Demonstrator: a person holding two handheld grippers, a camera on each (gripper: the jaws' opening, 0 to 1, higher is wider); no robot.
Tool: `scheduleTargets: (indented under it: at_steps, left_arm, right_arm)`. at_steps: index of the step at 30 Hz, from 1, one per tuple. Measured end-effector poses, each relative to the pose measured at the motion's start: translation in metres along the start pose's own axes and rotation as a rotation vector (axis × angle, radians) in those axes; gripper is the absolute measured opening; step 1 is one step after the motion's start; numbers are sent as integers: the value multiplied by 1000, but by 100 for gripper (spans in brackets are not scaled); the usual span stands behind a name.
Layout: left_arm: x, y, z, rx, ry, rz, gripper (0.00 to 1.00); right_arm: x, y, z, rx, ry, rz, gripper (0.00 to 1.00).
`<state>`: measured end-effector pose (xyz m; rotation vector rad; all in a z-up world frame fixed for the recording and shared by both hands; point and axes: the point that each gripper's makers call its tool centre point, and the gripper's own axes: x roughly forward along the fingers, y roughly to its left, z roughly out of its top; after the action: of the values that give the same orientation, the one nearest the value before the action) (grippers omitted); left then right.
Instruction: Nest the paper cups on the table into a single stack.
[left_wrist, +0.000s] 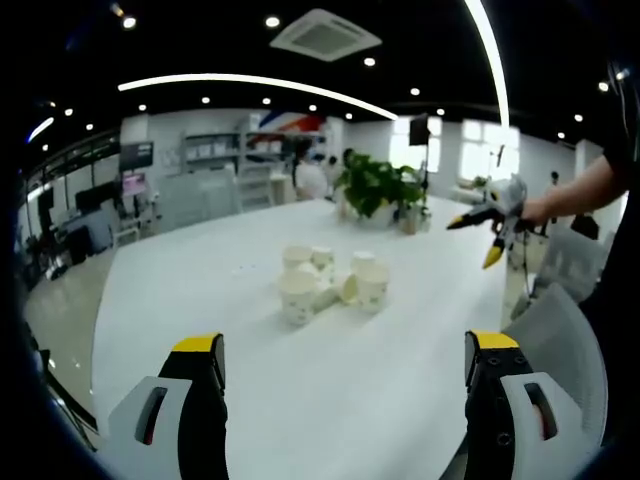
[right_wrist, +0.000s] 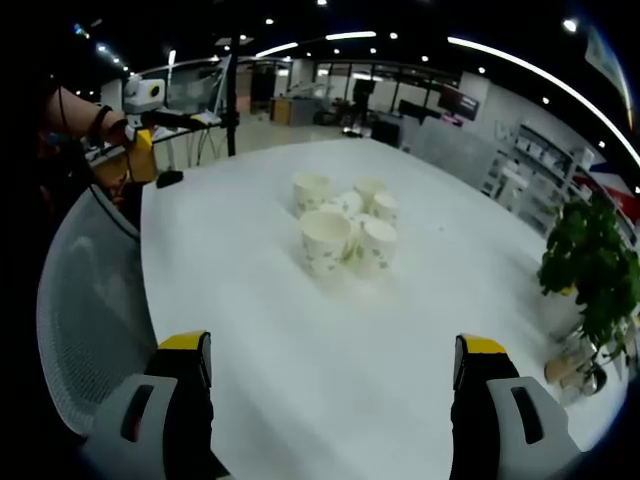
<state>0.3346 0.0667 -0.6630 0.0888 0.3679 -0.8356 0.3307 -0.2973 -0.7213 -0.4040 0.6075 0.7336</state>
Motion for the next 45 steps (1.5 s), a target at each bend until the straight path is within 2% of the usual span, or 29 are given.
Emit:
scheduleTargets:
  at_steps: [19,32,35,45]
  left_arm:
    - [1,0,-6,-12,9,2,100]
    - [2,1,-3,-6,-5,1,100]
    - [3,1,1,-1,-22,2,100]
    - [7,0,5,10,-26,-1,100]
  right_arm:
    - [2,1,-2,5,-2,3,100]
    - [3,0,-3,7,-1,0,100]
    - [5,2,-3,6,-4,1,99]
    - [17,13,0,2,-26,21,99]
